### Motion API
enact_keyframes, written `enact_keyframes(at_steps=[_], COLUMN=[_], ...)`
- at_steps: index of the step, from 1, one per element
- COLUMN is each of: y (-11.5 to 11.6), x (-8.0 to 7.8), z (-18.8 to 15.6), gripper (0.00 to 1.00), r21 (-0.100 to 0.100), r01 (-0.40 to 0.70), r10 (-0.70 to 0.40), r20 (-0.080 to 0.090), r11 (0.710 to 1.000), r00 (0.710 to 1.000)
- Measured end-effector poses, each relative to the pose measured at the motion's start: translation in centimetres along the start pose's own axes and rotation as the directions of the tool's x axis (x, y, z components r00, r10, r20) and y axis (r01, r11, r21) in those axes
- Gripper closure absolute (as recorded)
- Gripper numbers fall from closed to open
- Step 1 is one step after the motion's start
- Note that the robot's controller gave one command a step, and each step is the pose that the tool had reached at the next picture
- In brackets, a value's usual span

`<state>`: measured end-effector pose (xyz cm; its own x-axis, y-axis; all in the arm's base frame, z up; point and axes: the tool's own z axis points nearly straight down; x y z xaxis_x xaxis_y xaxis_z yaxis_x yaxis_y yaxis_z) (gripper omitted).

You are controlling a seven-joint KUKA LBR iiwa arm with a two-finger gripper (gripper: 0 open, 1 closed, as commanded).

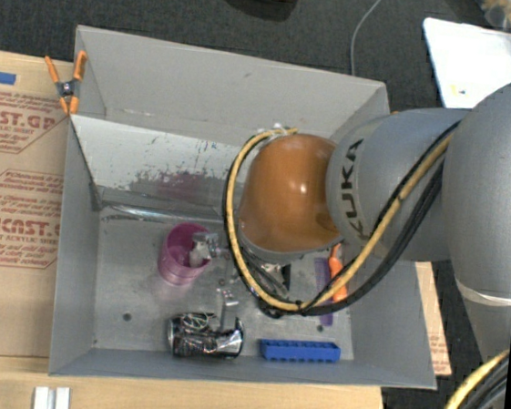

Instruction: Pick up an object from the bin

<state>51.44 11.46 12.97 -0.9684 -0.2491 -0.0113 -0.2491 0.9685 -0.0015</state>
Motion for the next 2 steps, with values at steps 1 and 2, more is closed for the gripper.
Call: enact_keyframes(at_steps=[1,2], y=[1.0,-0.3], x=[-3.1,0.6], z=[2.2,5.0], gripper=[0.0,0.0], r21=[0.001,0.013], r01=[0.122,0.366], r10=[-0.122,-0.366], r20=[0.015,0.043], r11=[0.993,0.931], r00=[0.992,0.93])
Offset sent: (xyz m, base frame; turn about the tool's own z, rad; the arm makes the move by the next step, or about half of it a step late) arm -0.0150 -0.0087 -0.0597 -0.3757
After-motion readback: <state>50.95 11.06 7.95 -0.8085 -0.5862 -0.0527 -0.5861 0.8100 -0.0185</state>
